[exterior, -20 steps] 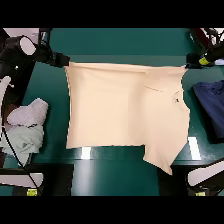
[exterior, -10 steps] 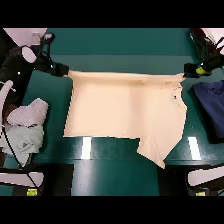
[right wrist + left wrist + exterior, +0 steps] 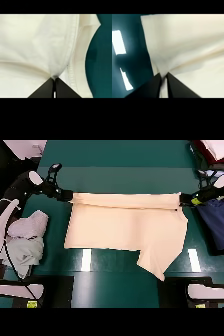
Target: Fold the shirts.
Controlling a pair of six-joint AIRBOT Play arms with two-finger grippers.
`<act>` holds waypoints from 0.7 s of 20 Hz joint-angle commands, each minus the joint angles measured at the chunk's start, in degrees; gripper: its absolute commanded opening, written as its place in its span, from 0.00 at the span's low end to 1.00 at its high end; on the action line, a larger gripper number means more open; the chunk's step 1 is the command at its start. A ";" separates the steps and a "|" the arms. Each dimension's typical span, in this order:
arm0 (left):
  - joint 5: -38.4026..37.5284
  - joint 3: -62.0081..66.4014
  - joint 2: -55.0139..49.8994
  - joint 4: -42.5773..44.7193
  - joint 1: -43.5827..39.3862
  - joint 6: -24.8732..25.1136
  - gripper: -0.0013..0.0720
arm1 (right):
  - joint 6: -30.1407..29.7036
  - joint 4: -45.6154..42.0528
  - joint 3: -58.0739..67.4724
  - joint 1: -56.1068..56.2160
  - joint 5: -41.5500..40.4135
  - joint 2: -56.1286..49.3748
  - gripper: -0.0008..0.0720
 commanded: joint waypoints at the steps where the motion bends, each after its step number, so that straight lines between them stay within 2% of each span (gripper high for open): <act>1: -2.69 -0.44 -0.04 -1.11 0.02 -1.75 0.67 | 0.13 4.94 -3.74 -0.39 -0.20 1.25 0.13; 2: -3.96 -0.35 -0.02 -1.05 0.02 -2.49 0.75 | 0.11 7.65 -3.72 -0.96 -0.20 1.25 0.38; 3: -6.03 -0.07 0.02 -0.52 0.33 -2.47 0.75 | 0.11 10.45 -3.69 -1.73 0.35 1.49 0.46; 6: -14.86 0.98 2.21 -0.20 4.57 -1.31 0.75 | -0.66 13.46 -3.74 -5.55 7.10 4.66 0.45; 10: -21.99 -6.05 11.91 -0.81 12.00 -0.26 0.75 | -6.51 13.53 -3.78 -10.54 19.32 12.46 0.45; 14: -20.98 -24.59 21.99 -6.62 14.78 2.08 0.75 | -6.62 13.51 -3.76 -11.61 19.87 19.56 0.43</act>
